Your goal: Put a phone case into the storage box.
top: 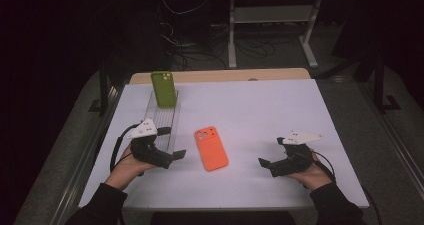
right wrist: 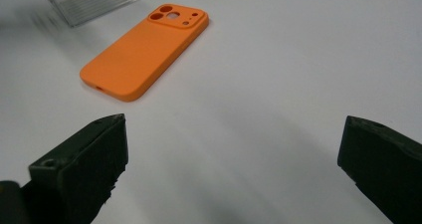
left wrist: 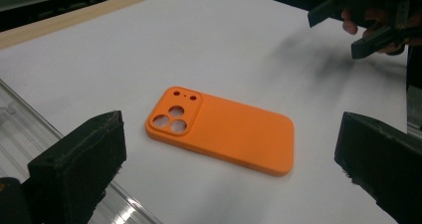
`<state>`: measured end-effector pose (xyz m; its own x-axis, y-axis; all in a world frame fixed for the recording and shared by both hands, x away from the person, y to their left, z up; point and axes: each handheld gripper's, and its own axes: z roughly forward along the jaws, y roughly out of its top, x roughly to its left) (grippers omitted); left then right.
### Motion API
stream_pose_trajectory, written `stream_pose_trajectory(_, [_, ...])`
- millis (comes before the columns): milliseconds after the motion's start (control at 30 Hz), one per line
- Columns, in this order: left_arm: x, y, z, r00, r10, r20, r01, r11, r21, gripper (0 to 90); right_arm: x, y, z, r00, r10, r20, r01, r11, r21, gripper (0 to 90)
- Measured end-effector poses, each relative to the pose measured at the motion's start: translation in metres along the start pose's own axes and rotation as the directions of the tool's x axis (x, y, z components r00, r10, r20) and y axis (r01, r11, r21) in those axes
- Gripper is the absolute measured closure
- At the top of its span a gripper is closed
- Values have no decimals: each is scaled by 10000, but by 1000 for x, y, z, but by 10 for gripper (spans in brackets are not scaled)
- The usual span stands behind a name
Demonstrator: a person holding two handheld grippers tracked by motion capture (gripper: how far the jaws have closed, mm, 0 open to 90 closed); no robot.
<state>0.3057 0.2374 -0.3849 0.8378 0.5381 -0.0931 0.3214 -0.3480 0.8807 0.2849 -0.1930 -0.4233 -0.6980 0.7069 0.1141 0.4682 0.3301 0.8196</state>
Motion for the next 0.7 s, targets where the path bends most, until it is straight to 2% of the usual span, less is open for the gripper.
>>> stream_pose_trajectory(33, [-1,-2,1,10000,70,3,-69,9999,-117,0,0,-1,-1,10000,-53,-8,53,10000,-2,0])
stream_pose_trajectory(167, [0,-8,-1,9998,159,105,-160,9997,167,0,-1,0,-3,10000,-88,4,88,9999,-122,0])
stream_pose_trajectory(300, [2,-9,-1,9999,149,56,-150,9998,105,0,-1,3,-3,10000,-16,17,17,9998,-213,0])
stream_pose_trajectory(433, [5,-9,-3,9999,41,122,-40,9999,-116,0,0,7,-2,9998,190,59,-189,9996,-209,0])
stream_pose_trajectory(500, [6,-8,-4,9999,133,111,-131,9998,-170,0,1,10,0,9995,300,50,-299,9994,-187,0])
stream_pose_trajectory(567, [5,-7,-4,9998,39,178,-34,9995,-300,0,2,13,1,9993,349,113,-348,9993,-96,0])
stream_pose_trajectory(700, [4,-5,-5,9998,94,184,-86,9989,-456,0,4,21,8,9984,519,210,-521,9986,68,0])
